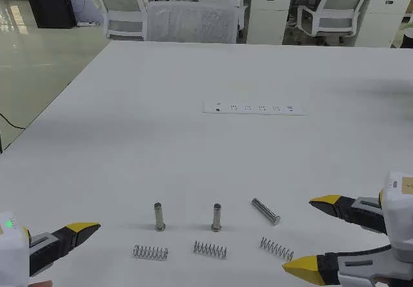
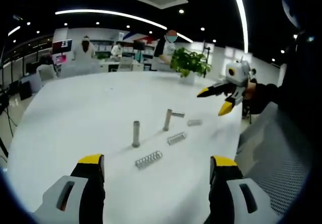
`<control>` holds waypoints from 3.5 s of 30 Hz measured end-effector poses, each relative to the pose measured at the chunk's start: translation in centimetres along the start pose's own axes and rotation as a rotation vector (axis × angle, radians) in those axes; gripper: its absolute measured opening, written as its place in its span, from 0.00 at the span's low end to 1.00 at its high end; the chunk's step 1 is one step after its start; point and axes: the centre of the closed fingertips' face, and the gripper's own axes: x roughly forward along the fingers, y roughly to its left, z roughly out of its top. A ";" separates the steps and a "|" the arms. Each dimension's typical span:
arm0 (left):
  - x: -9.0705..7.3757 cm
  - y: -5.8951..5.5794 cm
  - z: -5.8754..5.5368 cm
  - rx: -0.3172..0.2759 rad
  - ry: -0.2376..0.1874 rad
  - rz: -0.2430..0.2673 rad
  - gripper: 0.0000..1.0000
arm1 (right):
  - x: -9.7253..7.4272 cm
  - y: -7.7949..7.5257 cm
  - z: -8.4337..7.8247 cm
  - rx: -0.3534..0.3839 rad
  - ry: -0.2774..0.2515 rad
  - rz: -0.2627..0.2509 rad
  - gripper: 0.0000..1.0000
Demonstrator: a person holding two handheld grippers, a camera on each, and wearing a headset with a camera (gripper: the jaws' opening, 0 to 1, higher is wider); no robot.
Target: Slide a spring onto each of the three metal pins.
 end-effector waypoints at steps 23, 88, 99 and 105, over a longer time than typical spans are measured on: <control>-0.2 0.0 -0.2 -0.003 0.010 0.001 0.81 | 0.2 0.1 0.1 -0.004 0.004 0.008 0.69; -0.6 -0.1 -0.2 -0.003 0.019 0.010 0.80 | 0.7 -2.5 1.2 0.005 0.021 -0.025 0.62; -0.7 -0.1 -0.2 -0.006 0.022 0.016 0.79 | 2.8 -4.2 2.3 -0.045 0.080 -0.030 0.55; -0.7 -0.2 -0.2 -0.007 0.025 0.017 0.78 | 3.8 -5.0 2.8 -0.067 0.113 -0.030 0.53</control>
